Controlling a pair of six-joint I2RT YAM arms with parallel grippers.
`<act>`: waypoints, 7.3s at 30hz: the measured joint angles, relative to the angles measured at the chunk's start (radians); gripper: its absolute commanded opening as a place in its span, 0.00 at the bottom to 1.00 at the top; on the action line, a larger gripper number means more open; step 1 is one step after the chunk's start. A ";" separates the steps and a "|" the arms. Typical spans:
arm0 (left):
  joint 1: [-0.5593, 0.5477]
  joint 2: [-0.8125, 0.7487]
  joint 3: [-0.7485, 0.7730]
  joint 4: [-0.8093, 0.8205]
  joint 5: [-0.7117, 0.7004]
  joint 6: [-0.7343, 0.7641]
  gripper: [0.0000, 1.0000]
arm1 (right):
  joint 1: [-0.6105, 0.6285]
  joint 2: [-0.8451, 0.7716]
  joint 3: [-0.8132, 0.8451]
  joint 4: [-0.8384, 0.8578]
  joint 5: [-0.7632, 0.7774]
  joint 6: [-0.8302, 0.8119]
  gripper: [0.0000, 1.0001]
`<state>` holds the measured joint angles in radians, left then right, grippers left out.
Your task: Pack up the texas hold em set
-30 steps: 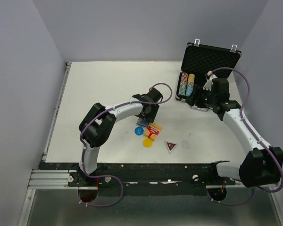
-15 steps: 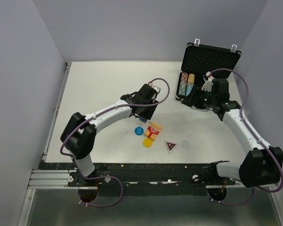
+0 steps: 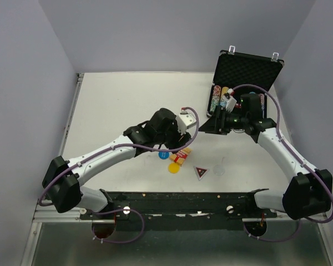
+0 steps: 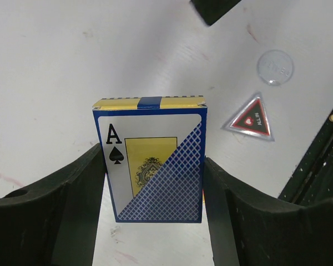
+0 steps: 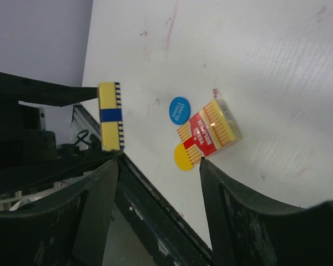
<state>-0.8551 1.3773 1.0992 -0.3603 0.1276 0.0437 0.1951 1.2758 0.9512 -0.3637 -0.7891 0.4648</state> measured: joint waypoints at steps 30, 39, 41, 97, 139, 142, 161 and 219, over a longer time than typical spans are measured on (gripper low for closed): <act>-0.109 -0.053 -0.028 0.039 0.008 0.088 0.21 | 0.230 0.024 0.019 -0.063 -0.021 0.069 0.03; -0.108 -0.055 -0.028 0.031 -0.015 0.085 0.98 | 0.246 0.008 0.006 -0.047 0.092 0.104 0.01; -0.109 -0.067 -0.028 0.039 -0.018 0.085 0.99 | 0.244 0.005 0.003 -0.048 0.156 0.112 0.01; 0.271 -0.275 -0.028 0.112 0.052 -0.090 0.99 | -0.431 0.793 0.653 0.145 0.334 -0.138 0.01; 0.272 -0.264 -0.028 0.112 0.070 -0.090 0.99 | -0.436 0.890 0.761 -0.002 0.445 -0.224 0.63; 0.272 -0.263 -0.028 0.113 0.072 -0.090 0.99 | -0.437 0.870 0.739 0.008 0.463 -0.229 0.61; 0.272 -0.263 -0.028 0.113 0.087 -0.094 0.99 | -0.434 0.904 0.766 0.018 0.469 -0.242 0.41; 0.272 -0.262 -0.028 0.114 0.092 -0.098 0.99 | -0.293 0.907 0.809 0.006 0.728 -0.377 0.64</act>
<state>-0.5835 1.1156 1.0710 -0.2466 0.2195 -0.0540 -0.0982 2.1830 1.7599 -0.3573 -0.0612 0.0879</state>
